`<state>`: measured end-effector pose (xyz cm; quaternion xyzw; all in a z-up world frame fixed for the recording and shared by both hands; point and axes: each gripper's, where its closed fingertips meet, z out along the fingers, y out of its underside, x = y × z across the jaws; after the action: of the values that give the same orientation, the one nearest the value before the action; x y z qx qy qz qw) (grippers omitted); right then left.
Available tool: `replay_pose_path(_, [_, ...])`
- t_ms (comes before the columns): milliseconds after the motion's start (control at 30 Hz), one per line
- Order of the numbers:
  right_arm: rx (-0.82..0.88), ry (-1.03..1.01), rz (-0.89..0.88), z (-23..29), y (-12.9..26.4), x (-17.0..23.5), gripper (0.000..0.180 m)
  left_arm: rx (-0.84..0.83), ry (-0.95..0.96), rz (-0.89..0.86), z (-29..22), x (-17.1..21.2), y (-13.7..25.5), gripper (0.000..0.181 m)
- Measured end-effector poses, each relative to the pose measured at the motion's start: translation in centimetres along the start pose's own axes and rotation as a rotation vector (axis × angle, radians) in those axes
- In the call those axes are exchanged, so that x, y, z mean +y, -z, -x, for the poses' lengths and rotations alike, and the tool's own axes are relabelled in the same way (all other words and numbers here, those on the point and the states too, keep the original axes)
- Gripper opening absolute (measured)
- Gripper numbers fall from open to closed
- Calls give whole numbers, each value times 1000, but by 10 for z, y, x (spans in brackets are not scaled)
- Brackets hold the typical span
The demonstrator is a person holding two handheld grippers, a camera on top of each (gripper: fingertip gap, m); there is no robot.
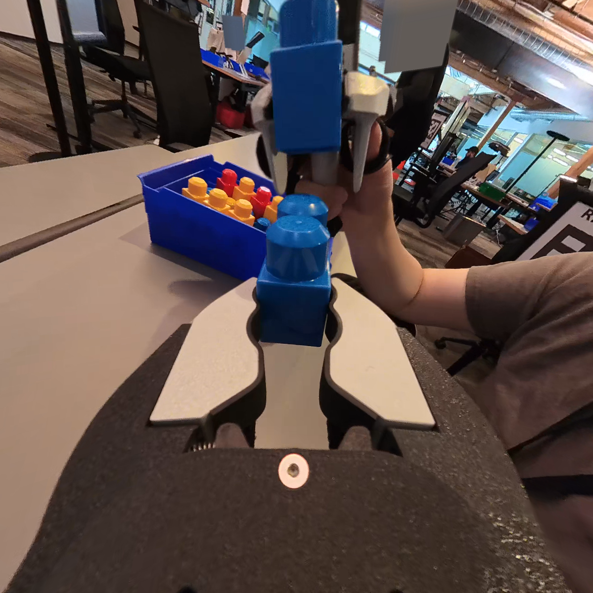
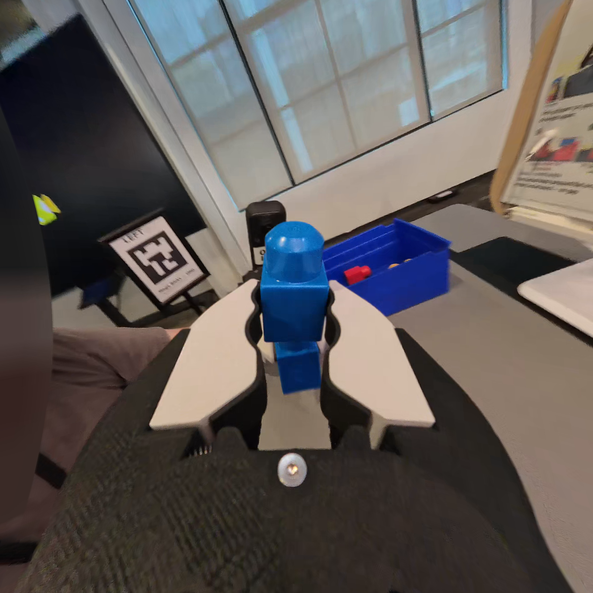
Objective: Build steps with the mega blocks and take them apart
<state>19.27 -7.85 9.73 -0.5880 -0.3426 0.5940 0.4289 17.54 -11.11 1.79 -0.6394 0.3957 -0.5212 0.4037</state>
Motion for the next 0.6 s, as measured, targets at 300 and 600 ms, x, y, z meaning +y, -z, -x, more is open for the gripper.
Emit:
replay_pose_path(300, [-12,-28,141,-4,-27,39,36,28,68,-24,2,-1,2,36])
replay_pose_path(600, [-5,-6,212,-2,-27,49,37,67,115,-5,-1,2,2,36])
